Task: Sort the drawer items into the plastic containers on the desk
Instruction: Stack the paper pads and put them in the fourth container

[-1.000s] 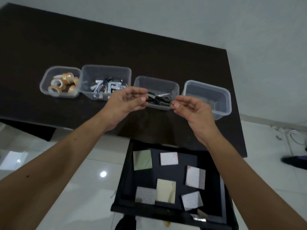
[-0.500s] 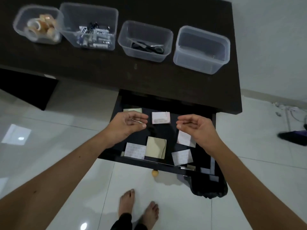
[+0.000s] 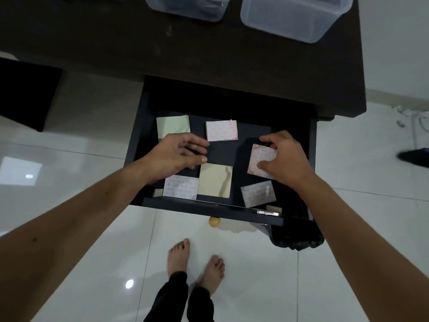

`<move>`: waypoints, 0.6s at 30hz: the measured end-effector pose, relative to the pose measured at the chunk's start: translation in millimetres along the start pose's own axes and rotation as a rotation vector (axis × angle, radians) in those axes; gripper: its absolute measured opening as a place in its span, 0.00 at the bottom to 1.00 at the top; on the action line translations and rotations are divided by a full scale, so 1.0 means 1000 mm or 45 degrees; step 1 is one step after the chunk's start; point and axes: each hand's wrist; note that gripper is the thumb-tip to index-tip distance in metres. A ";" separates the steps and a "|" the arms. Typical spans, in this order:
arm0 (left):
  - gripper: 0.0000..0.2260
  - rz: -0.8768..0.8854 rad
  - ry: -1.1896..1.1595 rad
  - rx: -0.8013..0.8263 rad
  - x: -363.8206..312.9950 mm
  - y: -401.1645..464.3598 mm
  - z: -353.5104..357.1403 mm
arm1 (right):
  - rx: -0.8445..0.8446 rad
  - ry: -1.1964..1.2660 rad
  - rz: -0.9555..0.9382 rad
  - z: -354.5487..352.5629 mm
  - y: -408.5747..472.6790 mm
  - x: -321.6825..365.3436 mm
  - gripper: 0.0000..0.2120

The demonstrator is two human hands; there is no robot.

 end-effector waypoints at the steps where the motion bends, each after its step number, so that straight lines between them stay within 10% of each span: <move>1: 0.18 0.004 0.012 0.010 0.001 0.000 0.000 | 0.012 -0.009 0.006 0.000 0.000 0.001 0.34; 18: 0.19 0.062 0.056 0.063 0.002 -0.001 -0.001 | 0.283 0.365 -0.168 -0.011 -0.008 0.006 0.12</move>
Point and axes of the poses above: each hand's wrist, its own y-axis towards the middle knuckle, its own z-axis out of the palm, x = y × z, and after that the axes turned 1 degree about -z, right-handed
